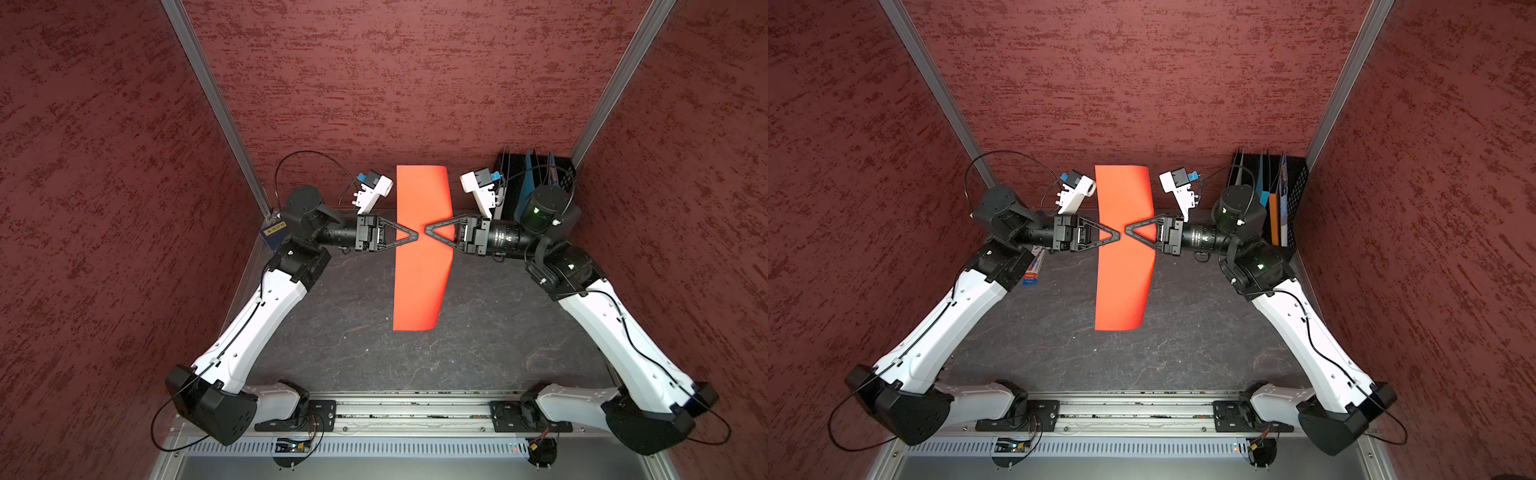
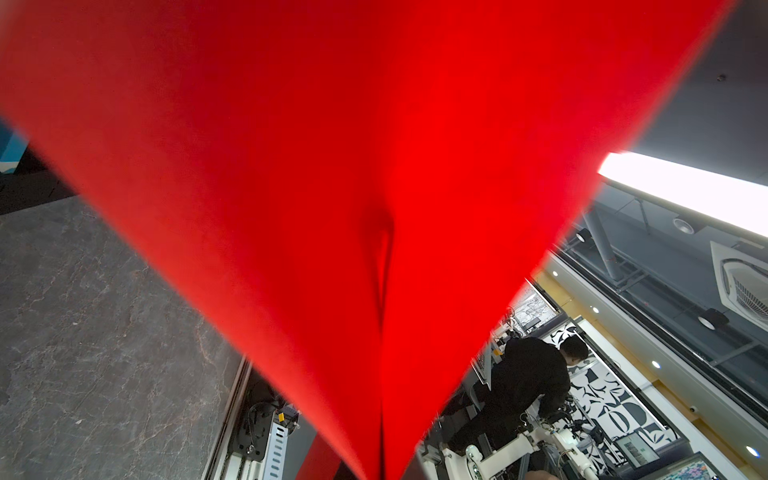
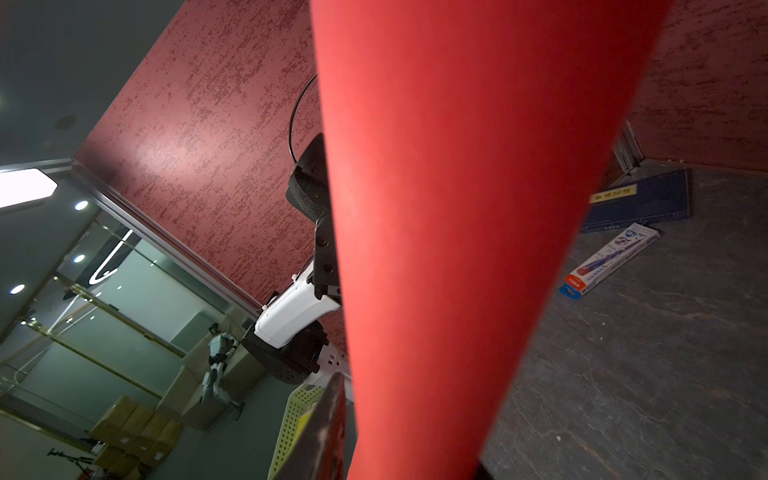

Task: Fold the rectangular paper in half along the long edge
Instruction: Fold the paper.

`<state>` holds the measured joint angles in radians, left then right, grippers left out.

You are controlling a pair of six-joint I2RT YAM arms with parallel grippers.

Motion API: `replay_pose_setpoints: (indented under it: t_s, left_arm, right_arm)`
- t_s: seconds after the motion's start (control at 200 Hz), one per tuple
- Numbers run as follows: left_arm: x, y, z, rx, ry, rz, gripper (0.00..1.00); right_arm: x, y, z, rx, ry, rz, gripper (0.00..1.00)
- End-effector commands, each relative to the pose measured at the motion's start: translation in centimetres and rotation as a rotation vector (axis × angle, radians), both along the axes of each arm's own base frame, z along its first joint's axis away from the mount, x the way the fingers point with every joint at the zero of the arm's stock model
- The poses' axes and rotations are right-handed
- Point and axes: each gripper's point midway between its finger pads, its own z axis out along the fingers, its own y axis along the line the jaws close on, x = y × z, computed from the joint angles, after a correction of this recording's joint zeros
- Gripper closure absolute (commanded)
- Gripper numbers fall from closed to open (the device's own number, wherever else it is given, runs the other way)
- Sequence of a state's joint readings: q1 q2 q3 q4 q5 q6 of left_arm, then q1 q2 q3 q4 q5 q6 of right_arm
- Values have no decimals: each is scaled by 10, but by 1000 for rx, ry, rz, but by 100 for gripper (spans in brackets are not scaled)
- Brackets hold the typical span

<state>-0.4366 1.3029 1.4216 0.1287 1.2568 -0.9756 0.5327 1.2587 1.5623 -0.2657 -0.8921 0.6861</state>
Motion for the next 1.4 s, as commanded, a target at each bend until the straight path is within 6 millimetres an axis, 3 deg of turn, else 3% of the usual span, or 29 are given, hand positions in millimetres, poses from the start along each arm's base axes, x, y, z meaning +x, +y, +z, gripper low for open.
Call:
replay_pose_setpoints:
  t_s: [0.0, 0.366, 0.586, 0.631, 0.666, 0.736, 0.857, 0.952, 1.172, 1.212, 1.252, 1.398]
  left_arm:
    - [-9, 3, 14, -20, -57, -8, 100]
    - [-10, 1, 5, 1, -44, -12, 100]
    - [-11, 0, 4, 6, -42, -13, 100]
    - [-11, 0, 3, 7, -41, -13, 100]
    - [-11, 0, 3, 7, -42, -13, 100]
    - [-11, 0, 3, 7, -42, -13, 100]
    - [-11, 0, 3, 7, -40, -11, 100]
    - [-11, 0, 3, 6, -42, -9, 100]
    - [-12, 1, 3, 7, -42, -8, 100]
    - [-12, 1, 3, 7, -41, -8, 100]
    - [-11, 1, 3, 8, -39, -8, 100]
    - [-11, 0, 3, 8, -38, -9, 100]
  right_arm:
    - [1, -4, 5, 8, -24, -18, 85]
    - [-1, -23, 28, 10, -85, -55, 100]
    - [1, -29, 34, 22, -96, -72, 100]
    - [2, -29, 36, 26, -92, -72, 84]
    - [1, -29, 36, 28, -90, -68, 80]
    - [2, -28, 36, 29, -91, -63, 85]
    - [5, -30, 38, 31, -90, -72, 84]
    - [4, -30, 40, 36, -100, -69, 100]
    - [8, -33, 45, 45, -112, -88, 100]
    - [9, -34, 46, 44, -109, -93, 82]
    - [11, -34, 47, 45, -110, -96, 77]
    - [15, -33, 50, 52, -115, -95, 86]
